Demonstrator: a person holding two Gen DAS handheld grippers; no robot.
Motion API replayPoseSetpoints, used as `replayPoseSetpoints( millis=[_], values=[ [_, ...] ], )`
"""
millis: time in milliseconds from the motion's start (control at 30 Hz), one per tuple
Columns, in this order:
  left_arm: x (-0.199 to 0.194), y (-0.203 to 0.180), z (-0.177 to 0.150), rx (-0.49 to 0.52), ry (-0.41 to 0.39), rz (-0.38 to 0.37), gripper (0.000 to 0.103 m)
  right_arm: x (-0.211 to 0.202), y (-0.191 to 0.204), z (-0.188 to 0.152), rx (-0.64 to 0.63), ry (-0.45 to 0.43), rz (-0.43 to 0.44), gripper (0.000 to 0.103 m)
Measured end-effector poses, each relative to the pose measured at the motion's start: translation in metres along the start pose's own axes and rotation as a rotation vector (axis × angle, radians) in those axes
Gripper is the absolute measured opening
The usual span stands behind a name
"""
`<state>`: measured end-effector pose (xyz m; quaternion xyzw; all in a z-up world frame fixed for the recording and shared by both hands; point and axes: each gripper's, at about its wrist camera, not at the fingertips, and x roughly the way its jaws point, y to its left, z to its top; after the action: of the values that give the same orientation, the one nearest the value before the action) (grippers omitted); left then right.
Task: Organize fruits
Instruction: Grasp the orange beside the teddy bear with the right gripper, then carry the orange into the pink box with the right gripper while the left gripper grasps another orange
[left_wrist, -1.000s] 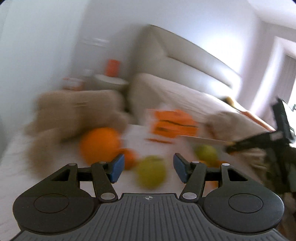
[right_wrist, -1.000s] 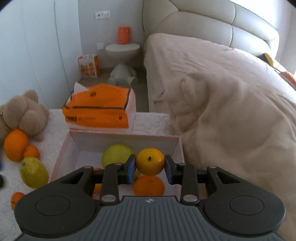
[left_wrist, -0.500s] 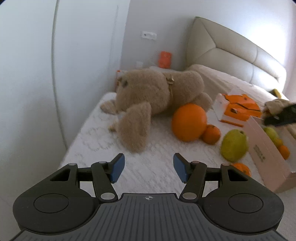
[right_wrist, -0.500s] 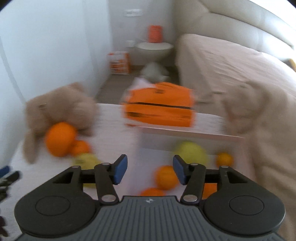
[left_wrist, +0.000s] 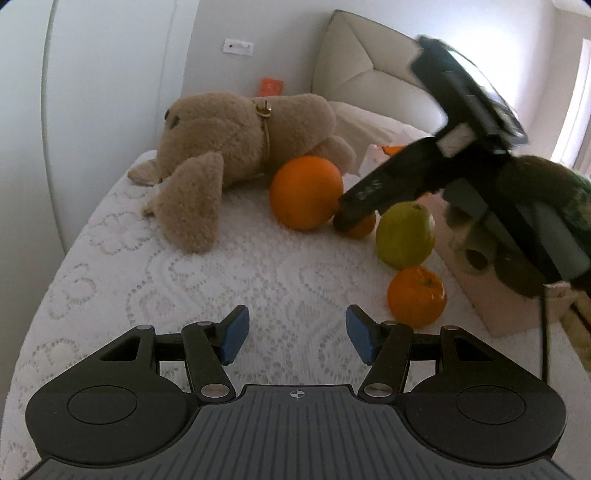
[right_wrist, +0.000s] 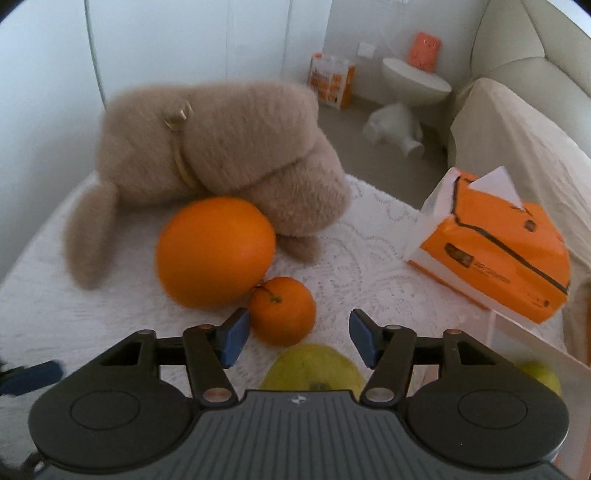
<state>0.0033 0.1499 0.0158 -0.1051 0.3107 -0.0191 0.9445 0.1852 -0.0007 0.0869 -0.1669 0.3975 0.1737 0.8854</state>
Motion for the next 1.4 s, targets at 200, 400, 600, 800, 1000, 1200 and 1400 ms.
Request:
replayPoseSetpoints(
  millis=[200, 400, 600, 800, 1000, 1200, 1400],
  values=[
    [0.002, 0.0, -0.004, 0.005, -0.002, -0.006, 0.063, 0.01, 0.012, -0.003, -0.054, -0.023, -0.052, 0.054],
    [0.002, 0.0, -0.005, 0.005, -0.004, -0.006, 0.063, -0.012, 0.024, -0.01, -0.113, -0.052, -0.051, 0.043],
    [0.002, 0.0, -0.005, 0.005, -0.004, -0.006, 0.063, -0.042, 0.022, -0.018, -0.071, -0.091, -0.026, 0.043],
    [0.001, 0.0, -0.005, 0.005, -0.004, -0.006, 0.063, -0.073, 0.019, -0.03, -0.036, -0.151, 0.005, 0.043],
    [0.003, 0.0, -0.005, 0.0, -0.003, -0.008, 0.063, -0.097, 0.005, -0.053, 0.037, -0.187, 0.016, 0.043],
    [0.003, -0.006, -0.001, -0.023, -0.003, -0.093, 0.063, -0.099, -0.006, -0.081, 0.07, -0.168, -0.016, 0.043],
    [0.018, -0.051, 0.01, 0.086, 0.008, -0.149, 0.063, -0.097, -0.025, -0.092, 0.128, -0.178, -0.043, 0.043]
  ],
)
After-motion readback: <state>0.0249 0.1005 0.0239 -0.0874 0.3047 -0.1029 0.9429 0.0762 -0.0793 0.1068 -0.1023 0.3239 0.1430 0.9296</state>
